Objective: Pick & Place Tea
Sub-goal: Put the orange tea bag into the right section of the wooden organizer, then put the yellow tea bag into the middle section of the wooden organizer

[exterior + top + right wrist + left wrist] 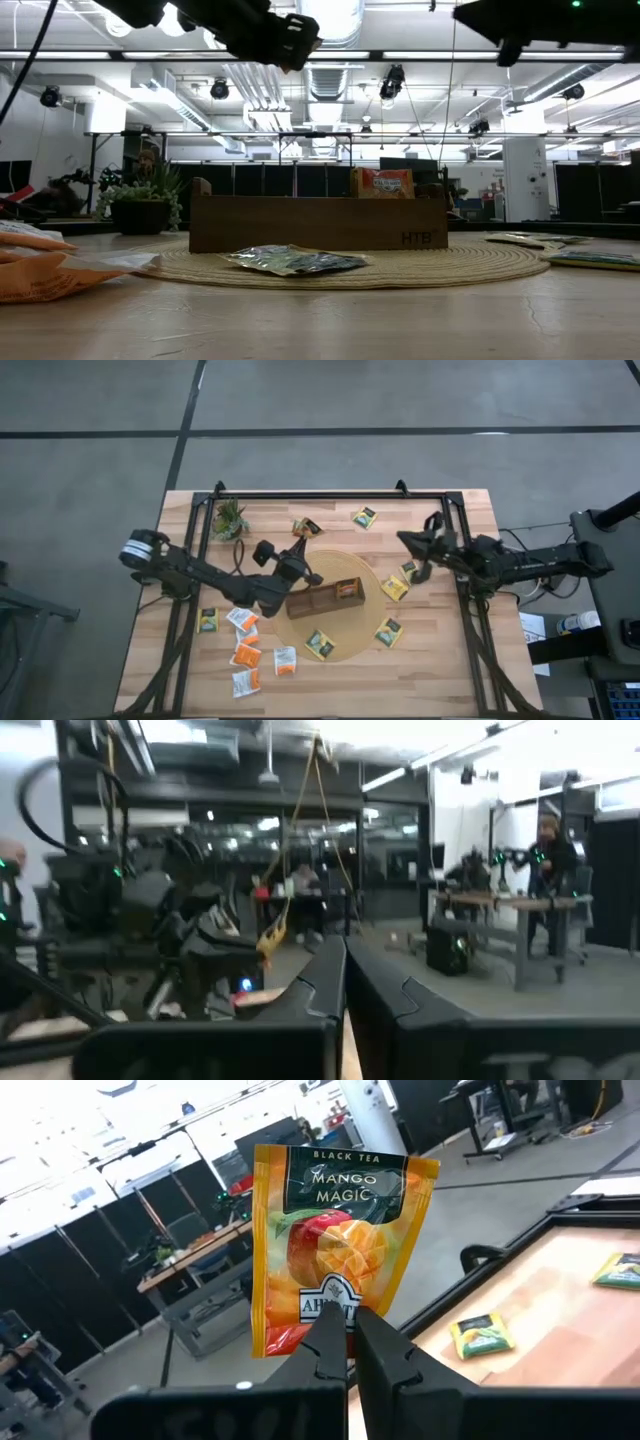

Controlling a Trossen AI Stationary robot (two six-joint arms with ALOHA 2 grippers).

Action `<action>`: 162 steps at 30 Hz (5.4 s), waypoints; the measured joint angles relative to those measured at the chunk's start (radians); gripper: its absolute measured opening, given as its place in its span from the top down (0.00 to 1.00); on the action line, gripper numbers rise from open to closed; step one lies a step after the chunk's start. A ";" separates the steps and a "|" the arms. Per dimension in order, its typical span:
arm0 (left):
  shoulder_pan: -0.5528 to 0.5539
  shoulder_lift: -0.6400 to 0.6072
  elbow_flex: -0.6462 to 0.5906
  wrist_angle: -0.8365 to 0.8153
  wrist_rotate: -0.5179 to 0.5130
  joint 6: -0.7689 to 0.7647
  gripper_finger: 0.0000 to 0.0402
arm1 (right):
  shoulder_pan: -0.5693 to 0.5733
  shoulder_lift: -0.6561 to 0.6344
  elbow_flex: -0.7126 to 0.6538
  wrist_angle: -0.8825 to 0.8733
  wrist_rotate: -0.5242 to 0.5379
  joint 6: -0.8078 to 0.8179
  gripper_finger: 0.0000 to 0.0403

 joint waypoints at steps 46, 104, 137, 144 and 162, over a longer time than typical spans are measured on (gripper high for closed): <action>-0.002 0.003 0.002 0.000 0.013 0.031 0.96 | -0.134 0.910 0.885 -0.453 -0.250 0.107 0.97; -0.075 -0.164 -0.055 -0.063 -0.078 0.231 0.58 | 0.047 0.763 0.639 -0.932 -0.423 -0.228 0.98; -0.066 -0.163 -0.056 -0.199 -0.057 0.284 0.58 | 0.033 0.906 0.612 -0.844 -0.395 -0.316 0.94; -0.066 -0.163 -0.056 -0.200 -0.057 0.284 0.58 | 0.033 0.907 0.612 -0.847 -0.390 -0.255 0.86; -0.065 -0.163 -0.056 -0.199 -0.053 0.262 0.58 | 0.033 0.877 0.752 -0.884 -0.388 -0.136 0.63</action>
